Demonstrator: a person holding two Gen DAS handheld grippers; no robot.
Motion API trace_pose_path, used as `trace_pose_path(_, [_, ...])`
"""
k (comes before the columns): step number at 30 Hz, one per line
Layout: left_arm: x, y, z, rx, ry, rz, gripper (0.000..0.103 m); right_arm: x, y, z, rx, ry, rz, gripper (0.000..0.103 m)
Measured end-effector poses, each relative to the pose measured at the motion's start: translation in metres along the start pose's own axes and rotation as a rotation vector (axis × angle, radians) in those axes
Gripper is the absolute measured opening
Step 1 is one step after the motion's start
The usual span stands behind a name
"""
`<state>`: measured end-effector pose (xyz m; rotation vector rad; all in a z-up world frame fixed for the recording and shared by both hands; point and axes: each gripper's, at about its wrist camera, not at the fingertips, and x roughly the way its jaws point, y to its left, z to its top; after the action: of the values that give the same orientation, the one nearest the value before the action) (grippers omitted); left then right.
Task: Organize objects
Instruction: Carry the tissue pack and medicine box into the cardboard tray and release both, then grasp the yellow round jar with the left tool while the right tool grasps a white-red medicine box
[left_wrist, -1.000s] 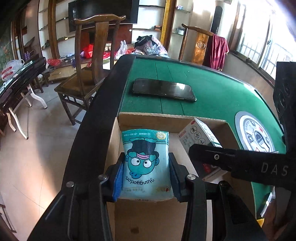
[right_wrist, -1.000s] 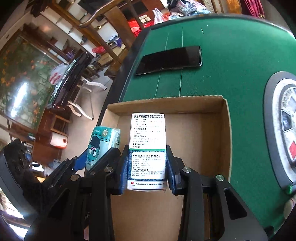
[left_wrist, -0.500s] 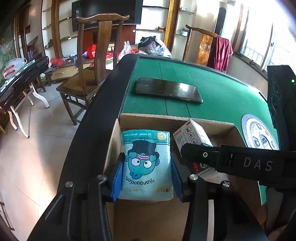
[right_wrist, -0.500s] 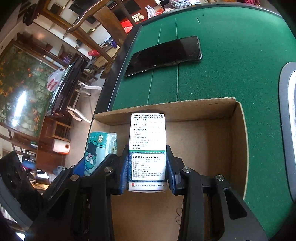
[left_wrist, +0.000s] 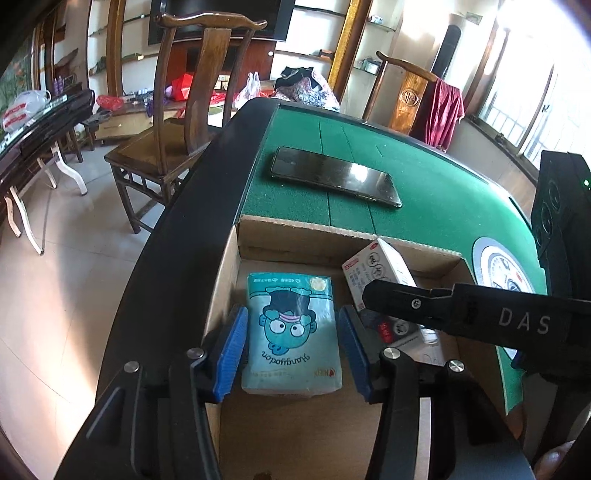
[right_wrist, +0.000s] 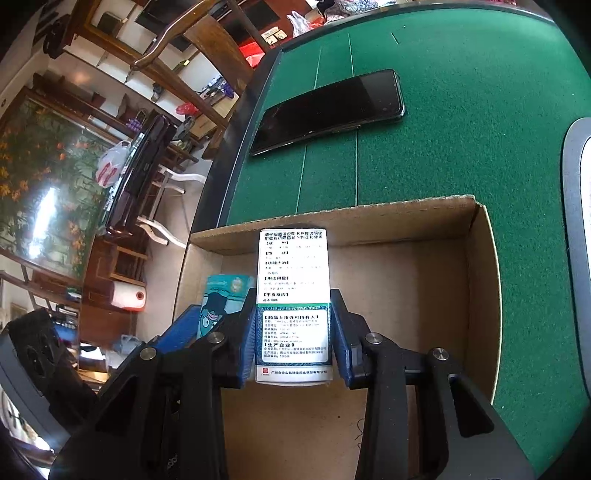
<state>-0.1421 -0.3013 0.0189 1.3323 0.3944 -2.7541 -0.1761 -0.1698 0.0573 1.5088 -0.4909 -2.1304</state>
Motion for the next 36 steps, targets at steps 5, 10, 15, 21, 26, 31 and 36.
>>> trace_pose_path(5, [-0.018,0.006,-0.011,-0.060,0.013,-0.089,0.059,-0.013,0.002,-0.005,-0.027,-0.016,-0.005,0.037])
trace_pose_path(10, [-0.040,-0.005,-0.038,-0.024,0.036,-0.163,0.063,-0.050,-0.003,-0.023,-0.068,-0.074,0.020,0.036])
trace_pose_path(15, [-0.053,-0.013,-0.061,0.012,0.055,-0.099,0.063,-0.094,-0.022,-0.061,-0.119,-0.104,0.082,0.036])
trace_pose_path(21, [-0.080,-0.016,-0.080,0.034,0.000,-0.071,0.063,-0.131,-0.060,-0.103,-0.189,-0.089,0.016,0.055])
trace_pose_path(26, [-0.118,-0.030,-0.086,0.032,-0.108,-0.065,0.063,-0.135,-0.060,-0.127,-0.384,-0.058,-0.120,0.055])
trace_pose_path(31, [-0.138,-0.061,-0.099,0.030,-0.114,-0.172,0.073,-0.138,-0.063,-0.153,-0.541,-0.022,-0.187,0.055])
trace_pose_path(36, [-0.138,-0.111,-0.118,0.106,-0.060,-0.281,0.077,-0.153,-0.068,-0.183,-0.683,-0.017,-0.185,0.055])
